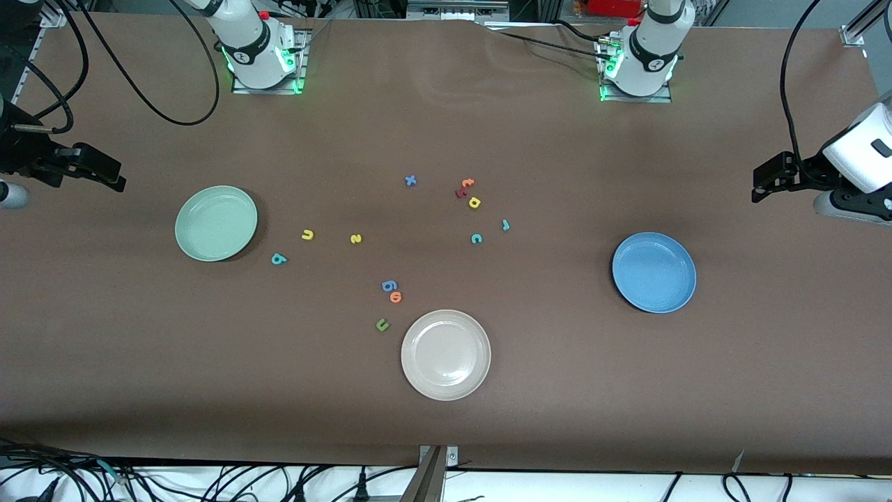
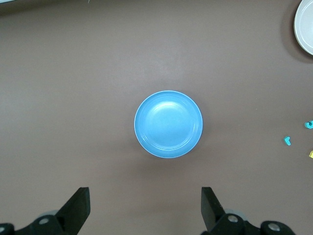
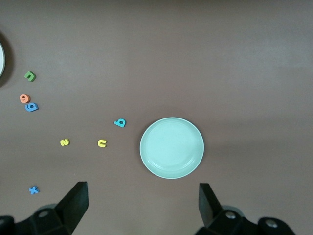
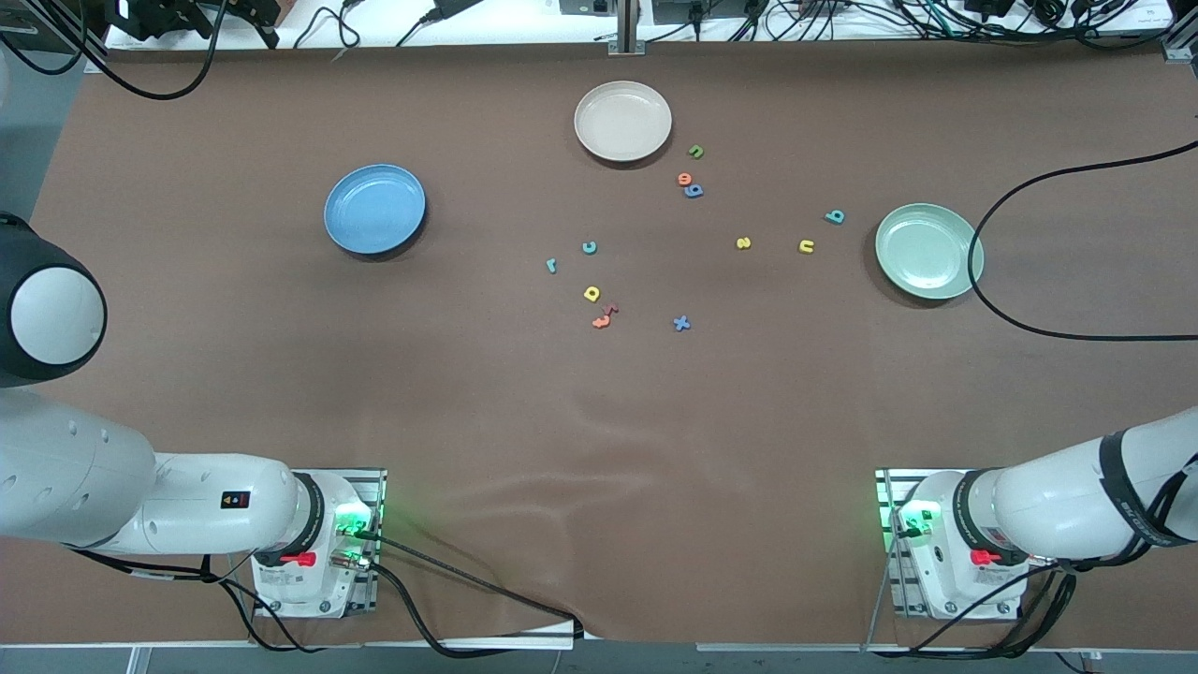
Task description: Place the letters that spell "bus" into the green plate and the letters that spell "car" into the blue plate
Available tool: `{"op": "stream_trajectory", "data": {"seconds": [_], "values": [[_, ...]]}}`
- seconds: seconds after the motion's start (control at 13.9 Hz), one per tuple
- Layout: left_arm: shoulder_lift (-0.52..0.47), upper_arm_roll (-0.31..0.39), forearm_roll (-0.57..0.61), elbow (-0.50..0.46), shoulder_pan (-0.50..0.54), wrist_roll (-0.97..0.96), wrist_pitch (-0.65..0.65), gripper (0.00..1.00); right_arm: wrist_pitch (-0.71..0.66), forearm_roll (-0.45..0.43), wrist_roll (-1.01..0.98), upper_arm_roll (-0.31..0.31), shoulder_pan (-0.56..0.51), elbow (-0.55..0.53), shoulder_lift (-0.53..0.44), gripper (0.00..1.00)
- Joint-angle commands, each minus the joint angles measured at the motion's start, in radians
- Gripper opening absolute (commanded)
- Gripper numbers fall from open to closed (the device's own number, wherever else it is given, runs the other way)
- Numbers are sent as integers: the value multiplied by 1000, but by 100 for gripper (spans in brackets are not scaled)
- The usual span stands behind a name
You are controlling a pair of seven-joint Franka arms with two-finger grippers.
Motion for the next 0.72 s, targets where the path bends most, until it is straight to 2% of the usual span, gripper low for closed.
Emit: {"op": "stream_trajectory", "data": {"seconds": [0.0, 0.65], "values": [[2, -3, -14, -2, 6, 18, 5, 100, 8, -7, 7, 2, 0, -7, -10, 100], [3, -3, -19, 0, 14, 17, 4, 100, 8, -7, 6, 2, 0, -7, -10, 100]]}}
